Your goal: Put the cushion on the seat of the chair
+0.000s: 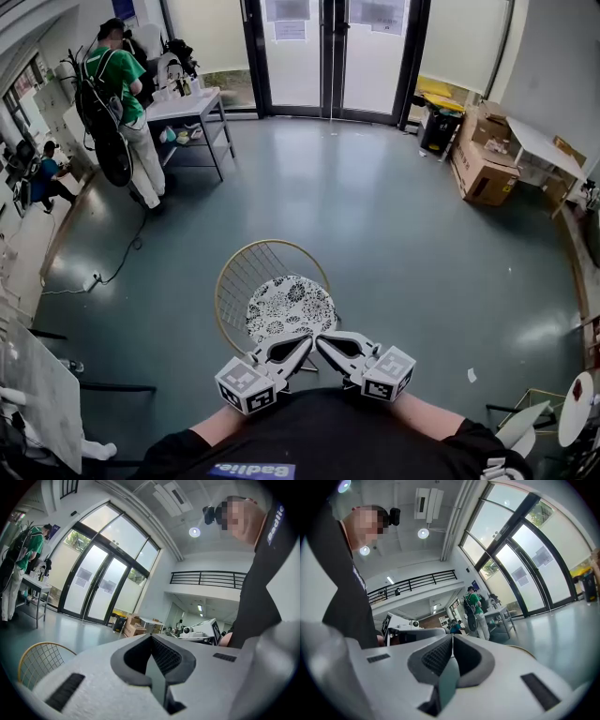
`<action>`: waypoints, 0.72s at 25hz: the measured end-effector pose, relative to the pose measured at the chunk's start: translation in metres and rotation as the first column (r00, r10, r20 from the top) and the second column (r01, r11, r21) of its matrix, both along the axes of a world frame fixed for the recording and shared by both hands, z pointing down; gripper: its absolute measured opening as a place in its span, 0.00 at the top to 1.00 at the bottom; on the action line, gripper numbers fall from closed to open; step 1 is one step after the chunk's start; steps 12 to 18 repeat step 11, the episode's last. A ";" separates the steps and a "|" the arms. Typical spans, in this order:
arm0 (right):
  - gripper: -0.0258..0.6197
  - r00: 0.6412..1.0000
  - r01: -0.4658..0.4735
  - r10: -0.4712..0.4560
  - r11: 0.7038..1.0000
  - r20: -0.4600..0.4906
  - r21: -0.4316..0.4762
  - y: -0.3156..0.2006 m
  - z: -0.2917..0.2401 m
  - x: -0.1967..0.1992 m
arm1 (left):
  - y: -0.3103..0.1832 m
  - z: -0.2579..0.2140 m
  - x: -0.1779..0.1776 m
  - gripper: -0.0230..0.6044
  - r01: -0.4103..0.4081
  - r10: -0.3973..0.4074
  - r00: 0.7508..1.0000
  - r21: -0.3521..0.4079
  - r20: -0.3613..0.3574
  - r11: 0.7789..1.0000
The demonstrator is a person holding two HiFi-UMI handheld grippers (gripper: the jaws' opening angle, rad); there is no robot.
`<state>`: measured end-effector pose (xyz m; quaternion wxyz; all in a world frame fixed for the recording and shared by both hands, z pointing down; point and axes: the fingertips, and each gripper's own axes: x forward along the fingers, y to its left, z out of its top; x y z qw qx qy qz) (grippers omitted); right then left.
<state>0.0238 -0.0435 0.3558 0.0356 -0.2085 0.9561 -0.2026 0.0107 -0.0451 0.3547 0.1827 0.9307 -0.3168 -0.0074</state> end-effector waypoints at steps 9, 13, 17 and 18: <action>0.91 1.000 0.010 -0.010 1.000 0.005 -0.007 0.002 0.002 0.000 | 0.002 0.002 -0.002 0.94 0.016 -0.016 1.000 0.000 0.000 1.000; 0.91 1.000 0.018 -0.018 1.000 0.008 -0.012 0.002 0.000 -0.002 | 0.002 0.002 -0.002 0.94 0.018 -0.018 1.000 0.002 0.000 1.000; 0.91 1.000 0.018 -0.018 1.000 0.008 -0.012 0.002 0.000 -0.002 | 0.002 0.002 -0.002 0.94 0.018 -0.018 1.000 0.002 0.000 1.000; 0.91 1.000 0.018 -0.018 1.000 0.008 -0.012 0.002 0.000 -0.002 | 0.002 0.002 -0.002 0.94 0.018 -0.018 1.000 0.002 0.000 1.000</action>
